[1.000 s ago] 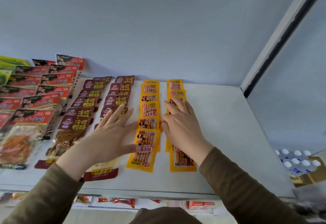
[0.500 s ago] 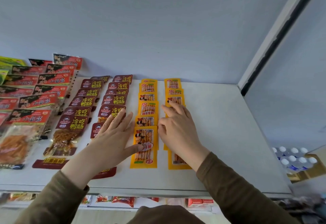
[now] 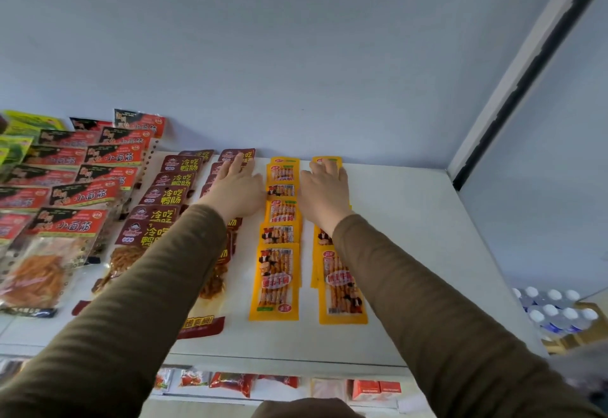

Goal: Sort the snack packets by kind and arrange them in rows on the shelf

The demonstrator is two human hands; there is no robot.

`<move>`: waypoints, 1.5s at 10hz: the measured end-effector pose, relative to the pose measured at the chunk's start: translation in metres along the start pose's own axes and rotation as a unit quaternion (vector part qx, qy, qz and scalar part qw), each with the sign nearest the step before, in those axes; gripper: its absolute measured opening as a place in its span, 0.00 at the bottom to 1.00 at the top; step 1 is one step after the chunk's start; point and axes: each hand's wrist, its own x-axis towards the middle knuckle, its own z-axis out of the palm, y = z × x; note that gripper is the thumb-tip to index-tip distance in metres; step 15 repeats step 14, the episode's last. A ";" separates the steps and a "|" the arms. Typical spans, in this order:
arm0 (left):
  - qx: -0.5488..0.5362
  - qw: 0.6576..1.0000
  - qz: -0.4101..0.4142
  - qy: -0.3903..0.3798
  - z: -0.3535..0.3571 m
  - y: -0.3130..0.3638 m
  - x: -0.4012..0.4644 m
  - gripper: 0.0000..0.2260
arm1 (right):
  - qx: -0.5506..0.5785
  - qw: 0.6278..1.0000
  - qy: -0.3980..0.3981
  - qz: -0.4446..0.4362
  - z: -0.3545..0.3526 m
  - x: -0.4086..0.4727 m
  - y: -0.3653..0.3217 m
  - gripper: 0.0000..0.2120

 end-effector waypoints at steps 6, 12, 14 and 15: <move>-0.106 0.990 0.049 0.084 -0.001 -0.030 -0.002 0.28 | 0.034 0.998 0.054 -0.006 -0.003 -0.004 0.013 0.21; -0.079 0.988 0.057 0.119 0.077 -0.021 -0.145 0.36 | 0.002 0.997 -0.042 -0.058 0.017 -0.137 -0.043 0.30; -0.092 0.987 0.067 0.113 0.066 -0.026 -0.151 0.38 | 0.033 0.998 -0.030 -0.049 0.008 -0.139 -0.046 0.30; -0.092 0.987 0.067 0.113 0.066 -0.026 -0.151 0.38 | 0.033 0.998 -0.030 -0.049 0.008 -0.139 -0.046 0.30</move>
